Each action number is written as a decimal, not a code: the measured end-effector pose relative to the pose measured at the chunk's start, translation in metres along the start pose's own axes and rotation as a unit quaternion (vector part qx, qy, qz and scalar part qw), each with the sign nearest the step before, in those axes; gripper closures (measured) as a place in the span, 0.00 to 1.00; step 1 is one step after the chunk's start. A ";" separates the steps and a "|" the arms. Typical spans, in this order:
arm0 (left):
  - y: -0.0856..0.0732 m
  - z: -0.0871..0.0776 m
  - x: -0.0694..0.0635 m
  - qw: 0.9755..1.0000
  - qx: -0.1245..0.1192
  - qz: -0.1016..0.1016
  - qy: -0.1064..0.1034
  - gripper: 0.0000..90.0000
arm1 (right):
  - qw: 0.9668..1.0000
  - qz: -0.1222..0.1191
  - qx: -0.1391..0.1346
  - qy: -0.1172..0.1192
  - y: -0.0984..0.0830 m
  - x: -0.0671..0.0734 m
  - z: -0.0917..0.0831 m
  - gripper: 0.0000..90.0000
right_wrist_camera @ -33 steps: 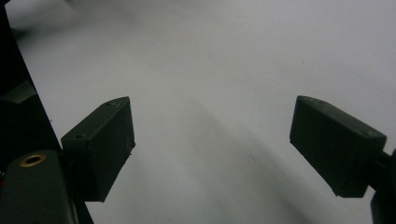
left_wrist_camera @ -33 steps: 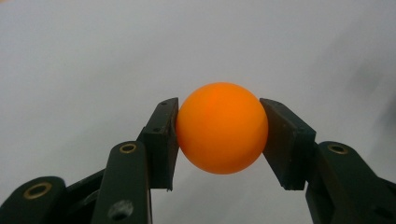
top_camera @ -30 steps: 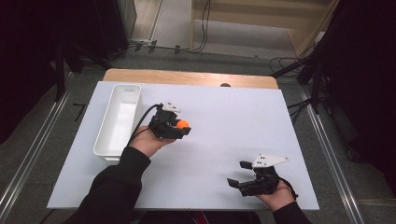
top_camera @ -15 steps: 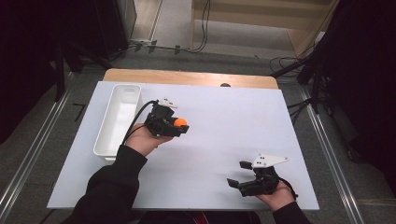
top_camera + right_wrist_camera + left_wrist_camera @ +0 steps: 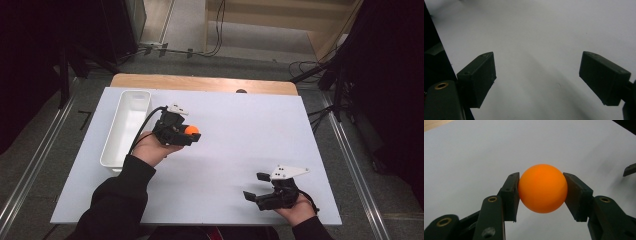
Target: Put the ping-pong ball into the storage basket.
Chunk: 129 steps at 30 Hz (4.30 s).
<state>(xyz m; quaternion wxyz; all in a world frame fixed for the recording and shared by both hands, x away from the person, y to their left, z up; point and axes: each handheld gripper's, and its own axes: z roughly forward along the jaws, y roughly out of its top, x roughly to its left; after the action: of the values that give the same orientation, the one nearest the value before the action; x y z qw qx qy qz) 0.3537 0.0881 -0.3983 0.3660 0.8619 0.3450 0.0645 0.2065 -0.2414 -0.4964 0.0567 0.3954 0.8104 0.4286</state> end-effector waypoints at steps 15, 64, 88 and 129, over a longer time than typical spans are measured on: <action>-0.004 -0.009 0.017 1.000 0.000 -0.017 0.008 0.56 | 1.000 -0.001 -0.001 -0.002 0.000 0.000 -0.001 0.14; -0.022 -0.040 0.068 0.996 -0.002 -0.071 0.061 0.56 | 1.000 -0.004 0.003 -0.002 0.000 0.000 0.000 0.14; -0.029 -0.050 0.085 0.992 0.000 -0.084 0.092 0.56 | 1.000 -0.005 0.004 -0.002 0.000 0.000 0.000 0.14; -0.045 -0.086 0.116 0.981 -0.019 -0.131 0.144 0.56 | 1.000 -0.006 0.004 -0.002 0.000 0.000 0.000 0.14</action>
<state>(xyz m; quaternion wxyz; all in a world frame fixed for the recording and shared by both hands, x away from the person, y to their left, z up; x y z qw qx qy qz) 0.3854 0.2349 -0.3831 0.3340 0.7840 0.5024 0.1461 0.2063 -0.2411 -0.4962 0.0593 0.3918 0.8143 0.4242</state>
